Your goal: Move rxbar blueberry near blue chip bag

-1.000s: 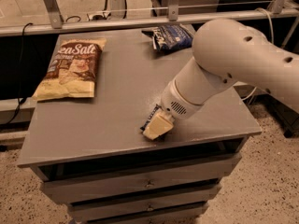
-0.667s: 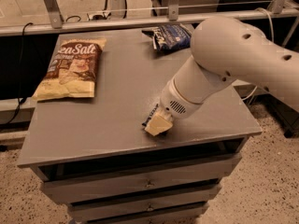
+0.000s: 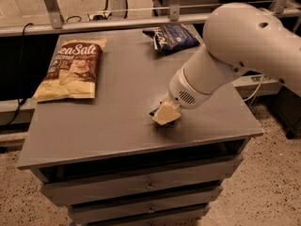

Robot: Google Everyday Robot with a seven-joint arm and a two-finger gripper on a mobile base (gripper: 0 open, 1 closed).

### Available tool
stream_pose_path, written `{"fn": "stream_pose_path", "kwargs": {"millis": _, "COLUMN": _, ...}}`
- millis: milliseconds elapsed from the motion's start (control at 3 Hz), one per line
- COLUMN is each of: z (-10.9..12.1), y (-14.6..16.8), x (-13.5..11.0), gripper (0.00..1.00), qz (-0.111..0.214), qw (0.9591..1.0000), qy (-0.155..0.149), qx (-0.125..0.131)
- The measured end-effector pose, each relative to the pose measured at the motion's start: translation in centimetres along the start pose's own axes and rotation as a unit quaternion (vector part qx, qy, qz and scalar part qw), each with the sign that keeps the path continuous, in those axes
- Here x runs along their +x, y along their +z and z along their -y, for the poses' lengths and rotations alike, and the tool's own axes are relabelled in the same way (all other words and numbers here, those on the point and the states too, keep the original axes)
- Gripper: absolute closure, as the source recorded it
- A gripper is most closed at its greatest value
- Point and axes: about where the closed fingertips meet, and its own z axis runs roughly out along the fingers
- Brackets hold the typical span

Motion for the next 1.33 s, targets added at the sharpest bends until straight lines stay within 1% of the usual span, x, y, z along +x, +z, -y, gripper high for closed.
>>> {"fn": "stream_pose_path", "kwargs": {"millis": 333, "z": 2.7, "y": -3.6, "x": -0.5, "gripper": 1.0, "qz": 0.034, "qw": 0.9987, "qy": -0.015, "qx": 0.036}}
{"fn": "stream_pose_path", "kwargs": {"millis": 667, "z": 4.4, "y": -6.6, "x": -0.4, "gripper": 1.0, "qz": 0.064, "qw": 0.9957, "qy": -0.033, "qx": 0.059}}
{"fn": "stream_pose_path", "kwargs": {"millis": 1000, "z": 5.6, "y": -9.5, "x": -0.2, "gripper": 1.0, "qz": 0.091, "qw": 0.9917, "qy": -0.046, "qx": 0.078}}
{"fn": "stream_pose_path", "kwargs": {"millis": 1333, "z": 5.6, "y": -9.6, "x": -0.3, "gripper": 1.0, "qz": 0.092, "qw": 0.9914, "qy": -0.049, "qx": 0.079}}
